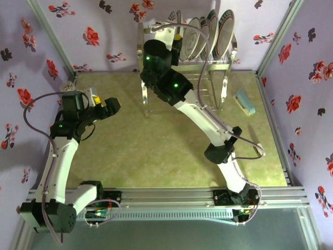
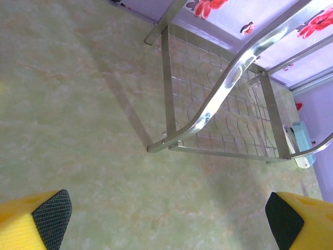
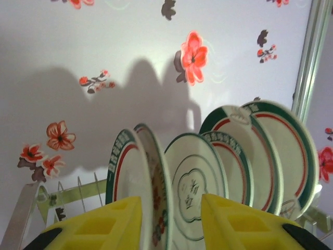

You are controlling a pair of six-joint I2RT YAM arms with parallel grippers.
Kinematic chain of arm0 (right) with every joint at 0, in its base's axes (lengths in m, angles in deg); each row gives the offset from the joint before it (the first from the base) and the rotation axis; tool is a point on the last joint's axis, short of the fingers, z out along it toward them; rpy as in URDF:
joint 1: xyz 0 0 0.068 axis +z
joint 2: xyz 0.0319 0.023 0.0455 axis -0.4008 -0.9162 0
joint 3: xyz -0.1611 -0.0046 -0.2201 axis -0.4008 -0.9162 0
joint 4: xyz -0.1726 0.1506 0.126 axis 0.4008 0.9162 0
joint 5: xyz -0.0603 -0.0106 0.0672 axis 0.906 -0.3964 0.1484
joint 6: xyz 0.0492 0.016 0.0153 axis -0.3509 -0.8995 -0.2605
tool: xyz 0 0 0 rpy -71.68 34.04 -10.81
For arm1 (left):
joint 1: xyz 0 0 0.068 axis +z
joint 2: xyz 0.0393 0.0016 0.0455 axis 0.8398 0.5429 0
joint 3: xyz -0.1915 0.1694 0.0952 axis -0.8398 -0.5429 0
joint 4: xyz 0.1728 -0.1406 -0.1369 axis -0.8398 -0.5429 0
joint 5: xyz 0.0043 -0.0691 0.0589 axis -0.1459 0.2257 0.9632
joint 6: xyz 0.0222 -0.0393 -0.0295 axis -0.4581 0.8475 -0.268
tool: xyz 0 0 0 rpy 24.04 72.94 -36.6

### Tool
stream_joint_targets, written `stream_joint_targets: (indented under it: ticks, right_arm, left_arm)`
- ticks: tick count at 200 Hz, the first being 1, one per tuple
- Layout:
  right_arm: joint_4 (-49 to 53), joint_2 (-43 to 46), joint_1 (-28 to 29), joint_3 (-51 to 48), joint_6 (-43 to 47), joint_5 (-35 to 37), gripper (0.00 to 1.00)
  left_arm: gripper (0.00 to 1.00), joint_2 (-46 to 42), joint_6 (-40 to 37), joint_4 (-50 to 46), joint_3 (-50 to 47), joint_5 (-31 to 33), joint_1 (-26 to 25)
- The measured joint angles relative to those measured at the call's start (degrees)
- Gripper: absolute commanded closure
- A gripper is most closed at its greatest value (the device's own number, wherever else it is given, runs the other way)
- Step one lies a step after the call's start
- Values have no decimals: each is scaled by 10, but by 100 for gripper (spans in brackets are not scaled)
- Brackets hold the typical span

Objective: Load the plates into the dish rack

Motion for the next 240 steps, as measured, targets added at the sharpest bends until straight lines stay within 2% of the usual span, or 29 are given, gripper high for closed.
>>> stream_joint_targets:
  ticks: [35,74,114,170,240]
  right_arm:
    - [2,102,0,-87,0,-6,55]
    - [4,223,-13,-222,-34,-15,28]
    - [37,318,-52,-353,-100,-19,1]
    - [75,451,-98,-543,-191,-20,1]
    - [162,544,-153,-674,-266,-63,1]
  left_arm:
    - [0,0,-4,-13,17,0,0]
    - [0,0,-9,-22,33,0,0]
    - [0,6,-21,-41,50,7,0]
    - [0,17,-21,-39,59,12,1]
    - [0,17,-46,-18,59,15,1]
